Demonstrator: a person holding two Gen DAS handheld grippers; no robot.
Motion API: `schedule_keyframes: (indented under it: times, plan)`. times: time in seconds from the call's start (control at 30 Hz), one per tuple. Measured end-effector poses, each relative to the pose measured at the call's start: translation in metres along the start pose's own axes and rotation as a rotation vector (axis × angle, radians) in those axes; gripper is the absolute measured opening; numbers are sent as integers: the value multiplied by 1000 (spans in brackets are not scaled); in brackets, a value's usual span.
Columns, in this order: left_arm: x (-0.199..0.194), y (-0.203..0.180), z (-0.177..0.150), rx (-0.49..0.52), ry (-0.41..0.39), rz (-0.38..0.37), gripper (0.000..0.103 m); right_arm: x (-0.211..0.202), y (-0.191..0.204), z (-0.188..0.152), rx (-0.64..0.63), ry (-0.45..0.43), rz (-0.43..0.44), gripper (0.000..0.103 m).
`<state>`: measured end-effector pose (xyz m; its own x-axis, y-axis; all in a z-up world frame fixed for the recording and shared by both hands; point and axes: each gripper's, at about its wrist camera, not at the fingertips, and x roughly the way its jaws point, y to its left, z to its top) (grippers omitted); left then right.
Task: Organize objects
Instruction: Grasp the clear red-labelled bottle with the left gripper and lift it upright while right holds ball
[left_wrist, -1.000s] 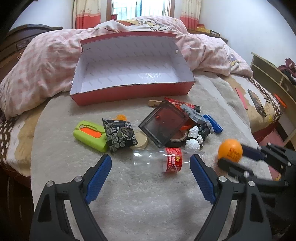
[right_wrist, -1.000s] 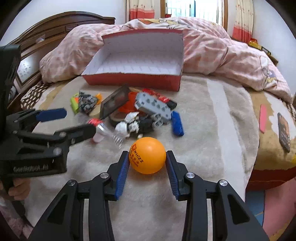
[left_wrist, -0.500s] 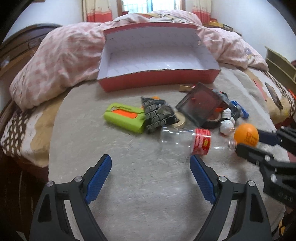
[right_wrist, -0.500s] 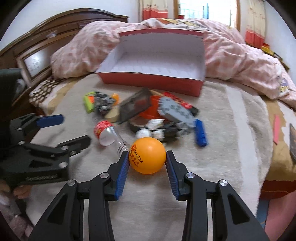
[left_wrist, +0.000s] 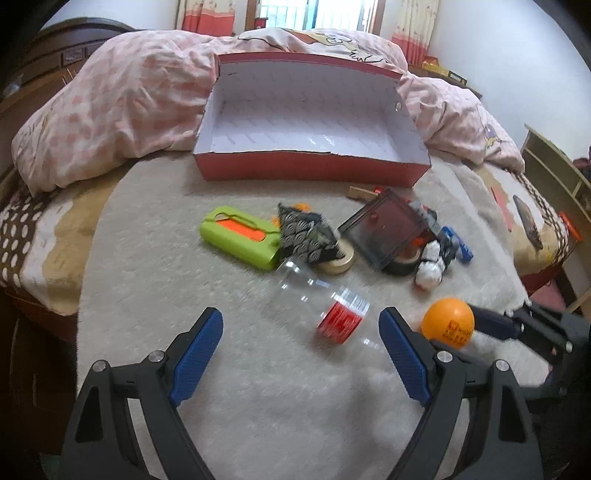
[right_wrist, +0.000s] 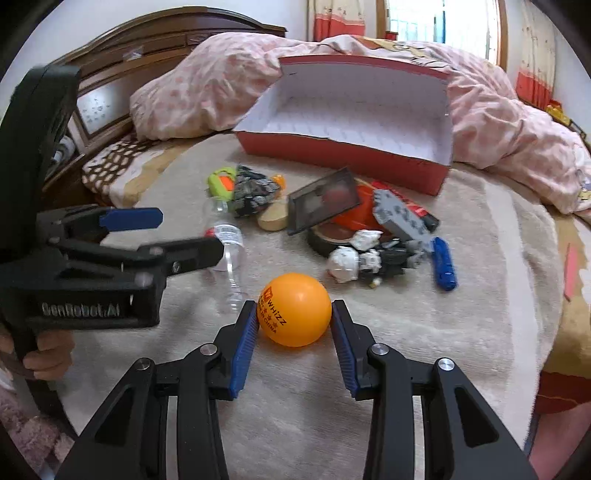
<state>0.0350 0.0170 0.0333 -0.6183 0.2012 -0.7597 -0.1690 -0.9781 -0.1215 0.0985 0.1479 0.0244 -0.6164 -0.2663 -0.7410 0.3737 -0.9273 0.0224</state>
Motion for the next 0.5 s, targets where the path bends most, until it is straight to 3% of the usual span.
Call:
schedule_keyframes:
  times: [0.33, 0.5]
  plan:
    - [13, 5, -7, -7, 44, 25, 86, 9, -9, -6, 39, 28, -3, 41]
    - [4, 12, -15, -17, 49, -45, 86, 8, -10, -9, 53, 24, 4, 41]
